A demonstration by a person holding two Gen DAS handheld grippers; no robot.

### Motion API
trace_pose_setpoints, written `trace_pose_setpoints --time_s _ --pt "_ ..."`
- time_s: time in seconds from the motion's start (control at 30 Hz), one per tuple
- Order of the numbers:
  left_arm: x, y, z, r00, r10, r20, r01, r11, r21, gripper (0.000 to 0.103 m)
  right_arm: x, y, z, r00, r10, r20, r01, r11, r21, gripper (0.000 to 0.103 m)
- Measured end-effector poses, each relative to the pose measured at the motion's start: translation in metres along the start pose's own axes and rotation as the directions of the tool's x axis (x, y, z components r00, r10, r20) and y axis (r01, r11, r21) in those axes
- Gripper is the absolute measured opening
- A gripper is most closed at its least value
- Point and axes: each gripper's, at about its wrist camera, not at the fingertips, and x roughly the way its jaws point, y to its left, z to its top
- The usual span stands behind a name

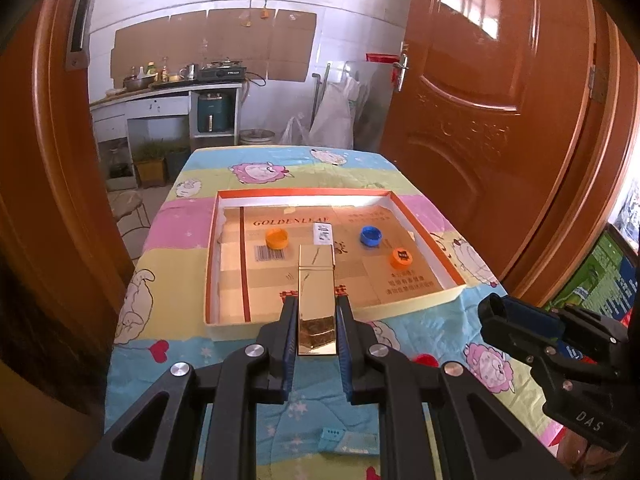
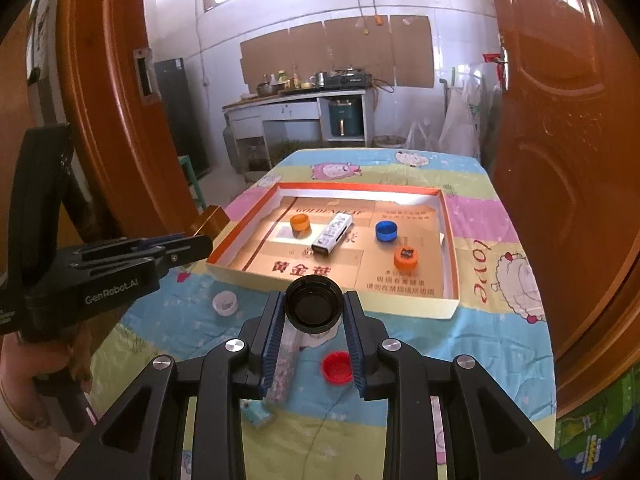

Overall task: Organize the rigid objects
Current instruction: 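Carry the black cap and gold box with both tools over the tray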

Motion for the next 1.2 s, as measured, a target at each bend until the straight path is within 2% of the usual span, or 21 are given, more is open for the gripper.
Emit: trace_pose_setpoints --time_s 0.53,1.2 --pt "0.045 0.023 0.029 0.998 0.039 -0.038 -0.041 0.998 -0.041 0.018 0.043 -0.024 0.034 1.000 0.006 -0.022 -0.005 0.999 0.035 0.030" --pt "0.112 0.055 0.046 0.989 0.088 -0.122 -0.098 0.992 -0.080 0.018 0.122 -0.049 0.055 0.993 0.023 -0.113 -0.018 0.999 0.050 0.030"
